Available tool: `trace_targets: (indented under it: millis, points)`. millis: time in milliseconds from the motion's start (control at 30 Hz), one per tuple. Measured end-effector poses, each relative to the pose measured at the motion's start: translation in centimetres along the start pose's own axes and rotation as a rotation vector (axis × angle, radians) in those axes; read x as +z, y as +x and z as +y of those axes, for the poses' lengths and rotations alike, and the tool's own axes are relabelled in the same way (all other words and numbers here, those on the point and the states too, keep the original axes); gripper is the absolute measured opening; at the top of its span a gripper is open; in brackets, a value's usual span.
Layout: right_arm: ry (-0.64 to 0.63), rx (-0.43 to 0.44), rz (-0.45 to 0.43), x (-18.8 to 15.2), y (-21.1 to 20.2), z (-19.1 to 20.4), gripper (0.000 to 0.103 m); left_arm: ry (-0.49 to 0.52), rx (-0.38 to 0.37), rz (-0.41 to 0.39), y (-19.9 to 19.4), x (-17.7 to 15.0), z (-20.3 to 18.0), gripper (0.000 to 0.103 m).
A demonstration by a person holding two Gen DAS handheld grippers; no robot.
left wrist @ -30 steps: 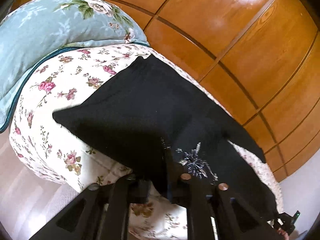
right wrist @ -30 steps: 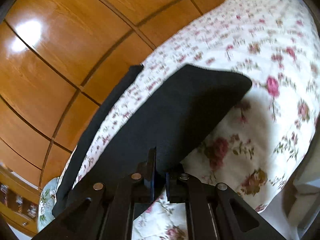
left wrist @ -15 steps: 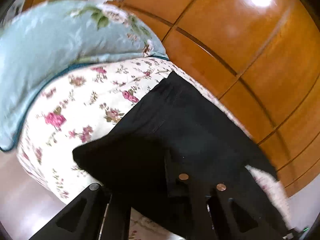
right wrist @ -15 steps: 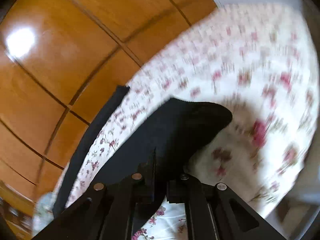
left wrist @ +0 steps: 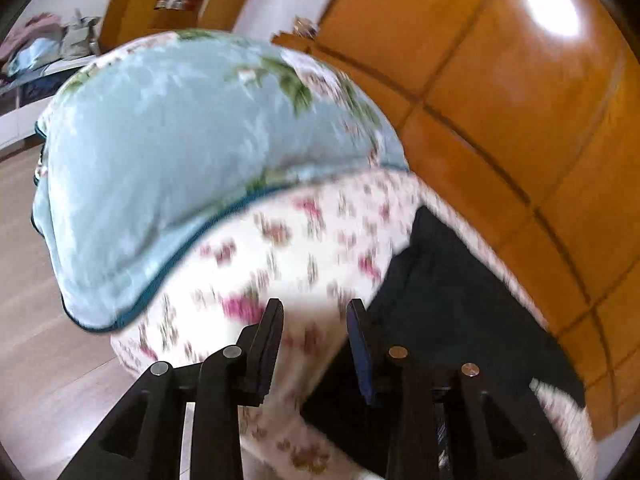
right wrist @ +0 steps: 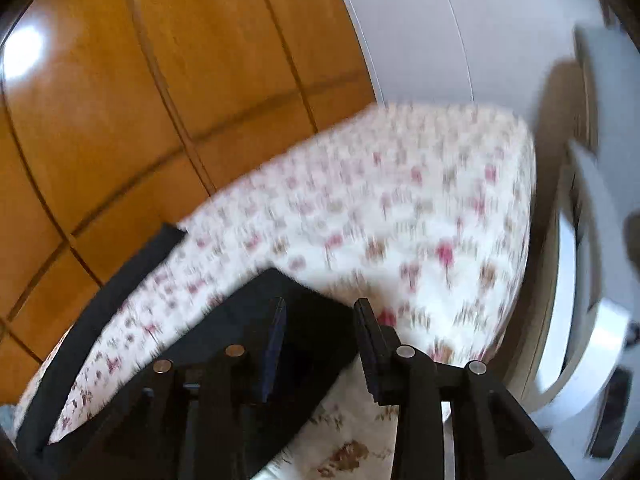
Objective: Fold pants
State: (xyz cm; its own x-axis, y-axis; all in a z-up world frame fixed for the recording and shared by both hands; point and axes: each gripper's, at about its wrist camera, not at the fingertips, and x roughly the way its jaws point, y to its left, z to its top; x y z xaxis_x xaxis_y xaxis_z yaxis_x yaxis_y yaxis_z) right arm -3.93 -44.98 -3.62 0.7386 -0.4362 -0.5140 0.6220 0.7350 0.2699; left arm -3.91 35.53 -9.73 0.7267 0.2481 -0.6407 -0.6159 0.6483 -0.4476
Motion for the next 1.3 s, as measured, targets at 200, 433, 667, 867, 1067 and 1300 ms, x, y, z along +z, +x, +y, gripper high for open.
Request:
trace_targets:
  millis: [200, 433, 667, 867, 1067, 1300]
  points:
    - [-0.236, 0.262, 0.106, -2.2, 1.7, 11.0, 0.052, 0.066, -0.096, 0.069, 3.3, 4.3, -5.7, 0.051]
    - [-0.487, 0.416, 0.309, -9.4, 6.3, 22.2, 0.052, 0.280, -0.131, 0.189, 10.1, 6.5, -14.7, 0.056]
    - [-0.531, 0.395, 0.334, -12.4, 8.2, 24.3, 0.052, 0.305, -0.097, 0.279, 18.5, 9.0, -18.7, 0.056]
    - [-0.496, 0.447, 0.341, -12.2, 8.2, 23.5, 0.060, 0.303, -0.050, 0.263, 23.9, 10.3, -19.6, 0.056]
    - [-0.488, 0.459, 0.334, -12.4, 8.3, 23.5, 0.061, 0.314, -0.074, 0.316, 27.0, 9.9, -20.0, 0.054]
    - [-0.481, 0.467, 0.333, -12.4, 8.5, 23.5, 0.062, 0.478, 0.005, 0.250, 26.5, 8.3, -21.9, 0.009]
